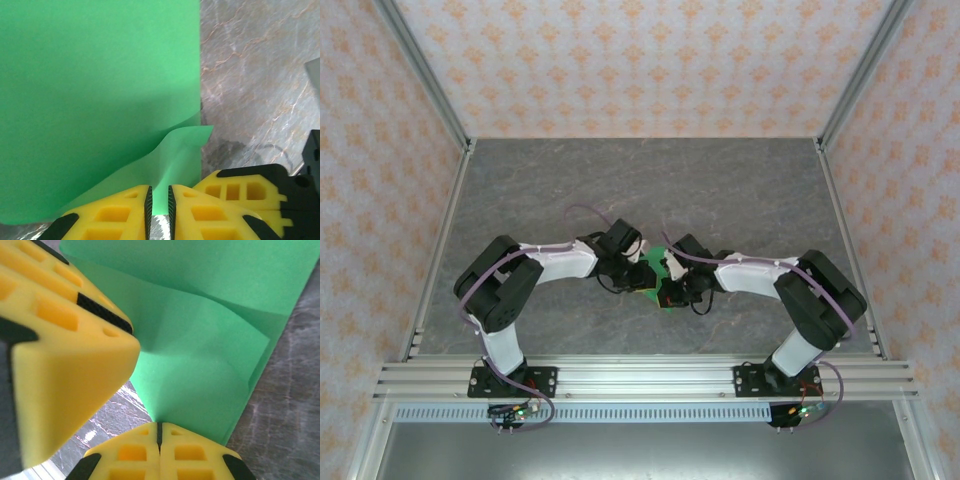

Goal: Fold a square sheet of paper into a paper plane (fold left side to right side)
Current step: Third fold the triangle at the center of the table.

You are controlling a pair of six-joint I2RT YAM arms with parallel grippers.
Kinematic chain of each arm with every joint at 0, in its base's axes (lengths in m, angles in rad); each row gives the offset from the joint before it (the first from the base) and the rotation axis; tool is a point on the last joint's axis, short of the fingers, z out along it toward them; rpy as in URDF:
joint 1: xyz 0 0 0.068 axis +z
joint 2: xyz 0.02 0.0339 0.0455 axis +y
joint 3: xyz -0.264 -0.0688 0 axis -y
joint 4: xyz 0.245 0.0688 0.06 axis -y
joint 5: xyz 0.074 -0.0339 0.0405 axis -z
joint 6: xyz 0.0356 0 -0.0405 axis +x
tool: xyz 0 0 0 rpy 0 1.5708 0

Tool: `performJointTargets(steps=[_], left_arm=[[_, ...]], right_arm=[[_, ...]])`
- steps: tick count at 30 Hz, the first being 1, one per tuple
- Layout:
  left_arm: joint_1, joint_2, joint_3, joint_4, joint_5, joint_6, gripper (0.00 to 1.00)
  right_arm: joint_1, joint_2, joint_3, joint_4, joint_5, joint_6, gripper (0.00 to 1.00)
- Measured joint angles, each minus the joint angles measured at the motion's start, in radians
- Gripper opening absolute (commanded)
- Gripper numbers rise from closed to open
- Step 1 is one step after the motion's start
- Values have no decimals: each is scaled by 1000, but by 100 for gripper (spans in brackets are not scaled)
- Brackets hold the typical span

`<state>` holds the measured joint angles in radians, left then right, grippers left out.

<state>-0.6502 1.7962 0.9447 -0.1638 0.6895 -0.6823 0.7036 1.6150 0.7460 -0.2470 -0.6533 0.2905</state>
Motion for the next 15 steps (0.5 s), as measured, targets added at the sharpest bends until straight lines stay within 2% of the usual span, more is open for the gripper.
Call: performJointTargets(steps=[15], left_arm=[[-3, 0, -32, 19, -18, 1, 18]], right_arm=[[1, -25, 5, -29, 24, 13, 5]])
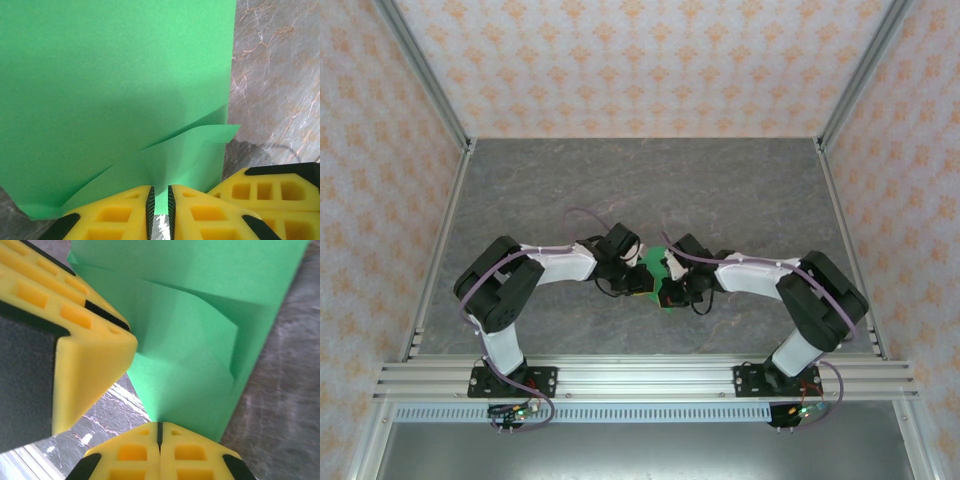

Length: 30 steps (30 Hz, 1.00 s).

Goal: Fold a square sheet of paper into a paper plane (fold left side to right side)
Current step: Third fold the triangle at the center of the table.

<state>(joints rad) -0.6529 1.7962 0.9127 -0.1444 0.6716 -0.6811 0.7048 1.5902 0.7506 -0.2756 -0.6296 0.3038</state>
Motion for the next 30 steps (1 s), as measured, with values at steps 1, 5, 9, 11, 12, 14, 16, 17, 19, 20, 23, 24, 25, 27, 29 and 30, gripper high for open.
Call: performJointTargets(steps=[1, 5, 9, 11, 12, 14, 16, 17, 19, 20, 23, 24, 25, 27, 29, 30], left_arm=[[0, 0, -1, 0, 0, 0, 18], [0, 0, -6, 8, 0, 0, 18], [0, -3, -13, 17, -3, 0, 17], [0, -5, -18, 24, -4, 0, 17], [0, -6, -20, 27, -4, 0, 17], [0, -8, -24, 32, -6, -1, 17], [0, -8, -25, 34, -7, -1, 17], [0, -8, -25, 34, -7, -1, 17], [0, -8, -25, 34, -7, -2, 17], [0, -8, -25, 34, -8, -2, 17], [0, -8, -25, 34, -8, -2, 16], [0, -8, -25, 34, -8, -2, 16], [0, -8, -25, 34, -8, -2, 16], [0, -8, -25, 34, -8, -2, 16], [0, -8, -25, 34, -8, -2, 16], [0, -8, -25, 34, -8, -2, 16]], right_arm=[[0, -11, 0, -7, 8, 8, 6], [12, -82, 6, -25, 48, 62, 5], [46, -111, 36, -8, 71, 167, 1], [61, -110, 38, 3, 90, 233, 0], [66, -110, 38, 3, 100, 267, 0], [70, -110, 32, 13, 121, 333, 0], [70, -110, 16, 29, 142, 388, 0], [70, -110, 6, 33, 152, 412, 0], [72, -110, -6, 33, 165, 448, 0], [74, -110, -10, 33, 171, 464, 0], [80, -103, -10, 38, 180, 494, 0], [81, -99, -10, 41, 182, 501, 0], [82, -92, -10, 45, 181, 507, 0], [82, -71, -10, 52, 182, 516, 0], [87, -50, -10, 54, 181, 520, 0], [91, -40, -10, 55, 182, 523, 0]])
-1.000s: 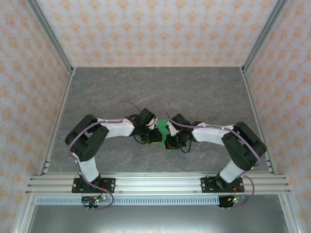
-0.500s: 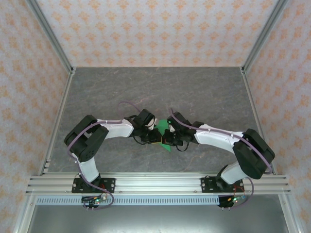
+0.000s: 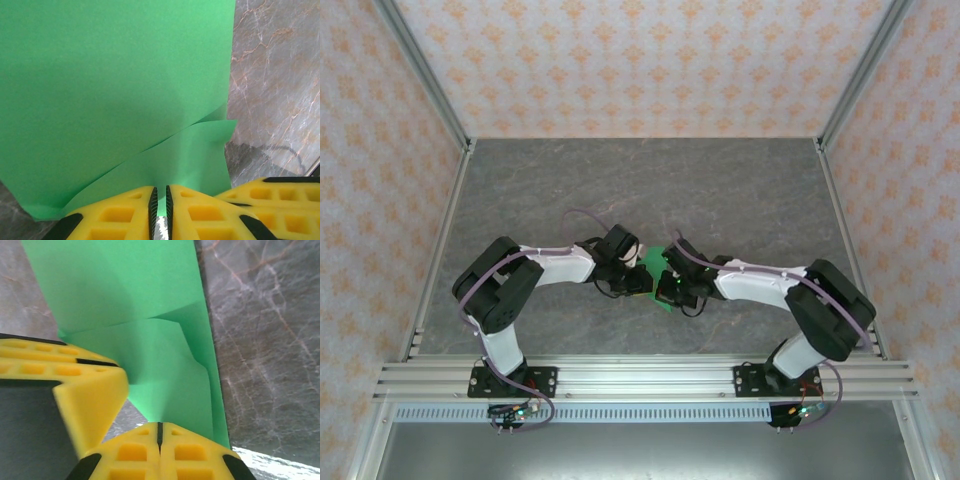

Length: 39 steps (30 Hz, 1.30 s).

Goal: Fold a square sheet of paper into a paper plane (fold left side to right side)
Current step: Third fold the triangle at the center of the table.

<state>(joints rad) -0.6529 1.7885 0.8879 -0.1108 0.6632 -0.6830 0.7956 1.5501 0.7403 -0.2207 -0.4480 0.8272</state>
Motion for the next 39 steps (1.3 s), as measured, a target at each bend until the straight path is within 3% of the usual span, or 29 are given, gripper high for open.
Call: performJointTargets(steps=[16, 33, 39], left_arm=[[0, 0, 0, 0, -3, 1, 16], [0, -2, 1, -5, -13, 3, 16], [-2, -2, 7, -13, -15, 3, 16]], right_arm=[[9, 15, -11, -2, 7, 7, 0], [9, -147, -148, -42, 37, 11, 0], [9, -211, -156, -149, 53, 2, 0]])
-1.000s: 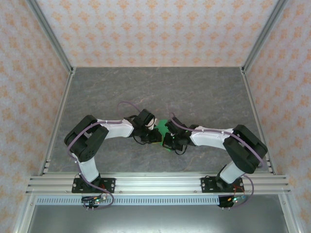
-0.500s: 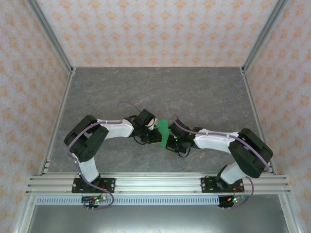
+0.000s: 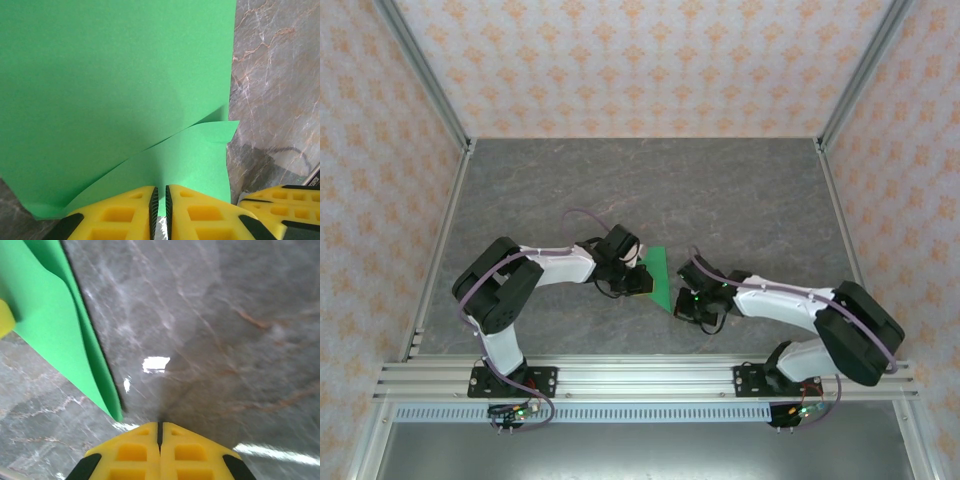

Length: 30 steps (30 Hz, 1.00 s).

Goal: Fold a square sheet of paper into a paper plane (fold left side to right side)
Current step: Third fold the triangle at the center of the table.

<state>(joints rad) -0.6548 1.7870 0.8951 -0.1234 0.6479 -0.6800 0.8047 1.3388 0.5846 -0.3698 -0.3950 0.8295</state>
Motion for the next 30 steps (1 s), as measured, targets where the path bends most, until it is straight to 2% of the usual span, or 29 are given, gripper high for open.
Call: performJointTargets(steps=[6, 19, 30], left_arm=[[0, 0, 3, -6, -2, 1, 16], [0, 0, 6, -14, -2, 7, 16], [0, -35, 6, -49, -6, 15, 17]], right_arm=[[0, -55, 57, -30, 26, -7, 0], [0, 169, 110, 91, -36, -14, 0], [0, 182, 119, 83, -38, -29, 0]])
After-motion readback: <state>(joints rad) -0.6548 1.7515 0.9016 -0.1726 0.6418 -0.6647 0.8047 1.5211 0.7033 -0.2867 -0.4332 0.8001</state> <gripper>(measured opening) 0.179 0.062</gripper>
